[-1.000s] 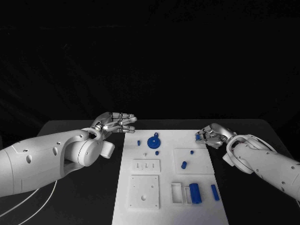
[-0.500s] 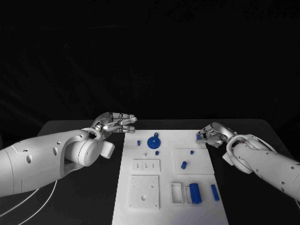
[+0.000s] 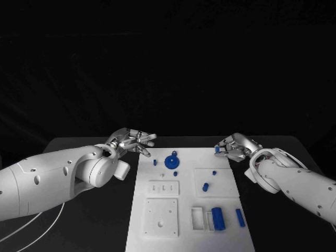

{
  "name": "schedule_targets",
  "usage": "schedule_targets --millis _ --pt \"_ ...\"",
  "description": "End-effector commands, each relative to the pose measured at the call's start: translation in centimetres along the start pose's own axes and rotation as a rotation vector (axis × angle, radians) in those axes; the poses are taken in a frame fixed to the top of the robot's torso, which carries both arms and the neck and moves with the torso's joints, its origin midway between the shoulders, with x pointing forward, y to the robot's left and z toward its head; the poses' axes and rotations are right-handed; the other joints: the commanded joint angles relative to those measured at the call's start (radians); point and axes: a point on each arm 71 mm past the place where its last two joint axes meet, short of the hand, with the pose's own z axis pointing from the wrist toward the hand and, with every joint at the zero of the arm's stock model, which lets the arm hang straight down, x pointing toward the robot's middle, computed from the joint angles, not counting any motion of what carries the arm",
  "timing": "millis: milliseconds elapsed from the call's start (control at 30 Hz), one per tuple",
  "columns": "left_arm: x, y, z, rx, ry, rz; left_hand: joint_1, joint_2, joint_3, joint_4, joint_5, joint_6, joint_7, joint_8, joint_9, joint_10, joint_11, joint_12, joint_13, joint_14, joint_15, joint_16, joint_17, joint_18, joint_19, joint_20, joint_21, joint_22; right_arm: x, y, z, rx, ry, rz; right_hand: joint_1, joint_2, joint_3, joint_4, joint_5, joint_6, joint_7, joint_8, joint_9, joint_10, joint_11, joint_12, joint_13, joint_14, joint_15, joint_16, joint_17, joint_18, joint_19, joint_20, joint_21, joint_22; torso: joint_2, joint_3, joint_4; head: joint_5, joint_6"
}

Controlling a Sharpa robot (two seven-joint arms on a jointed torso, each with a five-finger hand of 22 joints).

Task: Assemble the parts on the task board

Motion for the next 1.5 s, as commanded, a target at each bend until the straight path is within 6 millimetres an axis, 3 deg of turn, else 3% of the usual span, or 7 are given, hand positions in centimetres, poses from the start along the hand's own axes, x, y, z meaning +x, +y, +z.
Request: schedule_targets --millis 33,233,333,433,467,633,1500 --pt "1.3 0.1 0.5 -0.094 0.126 0.102 -0.017 0.004 -0.012 0.002 0.013 0.047 -0.019 0.004 0.012 0.096 -0.032 0.021 0.013 -0.035 -0.033 0.229 0.148 -0.015 -0.025 -0.038 0.151 0.115 0.0 1.9 0.3 -0.008 0.0 -0.036 0.003 0.008 0.001 -0.005 0.006 0.079 -0.024 0.002 0.051 0.001 -0.006 -0.002 0.019 0.0 -0.006 -0.005 0.003 -0.005 0.056 -0.004 0.005 0.081 -0.012 -0.0006 -0.0032 0.001 0.005" --pt "2.6 -0.7 1.6 -0.185 0.215 0.232 -0.112 -0.042 -0.023 0.007 -0.017 0.13 -0.056 0.009 0.104 0.118 -0.077 0.264 0.187 -0.04 -0.074 0.475 0.31 -0.006 -0.099 -0.076 0.401 0.327 0.6 5.6 0.8 -0.021 0.026 -0.058 -0.009 -0.003 0.032 -0.019 0.049 0.082 -0.023 0.002 0.069 0.007 -0.006 0.004 0.027 0.0 -0.006 -0.007 0.003 -0.005 0.056 -0.003 0.008 0.081 -0.028 -0.0037 -0.0067 0.002 0.003" --pt "3.0 -1.2 2.3 -0.214 0.209 0.277 -0.137 -0.068 -0.005 0.011 0.094 0.172 -0.079 0.025 0.198 0.118 -0.092 0.324 0.246 -0.039 -0.084 0.539 0.347 -0.004 -0.114 -0.085 0.452 0.381 1.0 7.5 1.0 -0.03 0.04 -0.066 -0.01 -0.004 0.034 -0.02 0.051 0.082 -0.022 0.002 0.071 0.007 -0.006 0.003 0.027 0.0 -0.006 -0.008 0.002 -0.004 0.055 -0.003 0.008 0.08 -0.036 -0.0035 -0.0087 0.003 0.004" --pt "3.2 -1.5 2.8 -0.224 0.171 0.33 -0.208 -0.128 0.039 0.072 0.13 0.146 -0.088 0.045 0.395 0.111 -0.101 0.364 0.312 -0.055 -0.085 0.593 0.373 -0.002 -0.133 -0.09 0.477 0.428 1.5 9.1 1.1 -0.042 0.05 -0.085 -0.012 -0.005 0.038 -0.022 0.065 0.08 -0.022 0.002 0.075 0.007 -0.006 0.002 0.028 0.0 -0.006 -0.01 0.001 -0.004 0.055 -0.003 0.005 0.079 -0.041 -0.0029 -0.0102 0.001 0.009" --pt "3.4 -1.6 3.1 -0.231 0.152 0.35 -0.219 -0.152 0.068 0.118 0.121 0.126 -0.09 0.047 0.522 0.11 -0.096 0.357 0.333 -0.054 -0.089 0.598 0.366 0.001 -0.133 -0.088 0.474 0.445 1.8 9.8 1.2 -0.044 0.059 -0.09 -0.015 -0.006 0.044 -0.023 0.06 0.08 -0.022 0.002 0.077 0.007 -0.006 0.002 0.029 0.0 -0.006 -0.011 0.0 -0.004 0.056 -0.003 0.007 0.079 -0.044 -0.0024 -0.0109 0.003 0.005" --pt "4.0 -1.8 3.8 -0.256 0.117 0.385 -0.208 -0.145 0.067 0.13 0.131 0.123 -0.092 0.005 0.674 0.11 -0.097 0.342 0.366 -0.055 -0.087 0.606 0.348 0.003 -0.126 -0.087 0.455 0.48 2.8 11.5 1.4 -0.054 0.085 -0.098 -0.016 -0.008 0.047 -0.024 0.067 0.079 -0.022 0.002 0.08 0.008 -0.006 0.002 0.03 0.0 -0.006 -0.011 0.0 -0.004 0.056 -0.003 0.005 0.078 -0.05 -0.0041 -0.0111 0.002 0.002" --pt "6.5 -2.0 4.9 -0.309 0.116 0.467 -0.201 -0.115 0.054 0.088 0.143 0.106 -0.086 0.003 0.663 0.107 -0.092 0.315 0.386 -0.065 -0.083 0.611 0.312 -0.001 -0.089 -0.083 0.316 0.661 5.2 14.7 1.6 -0.074 0.136 -0.128 -0.019 -0.007 0.053 -0.028 0.068 0.077 -0.022 0.002 0.084 0.008 -0.006 0.001 0.032 0.0 -0.006 -0.012 0.001 -0.004 0.056 -0.003 0.009 0.079 -0.054 -0.0049 -0.01 0.002 0.002"
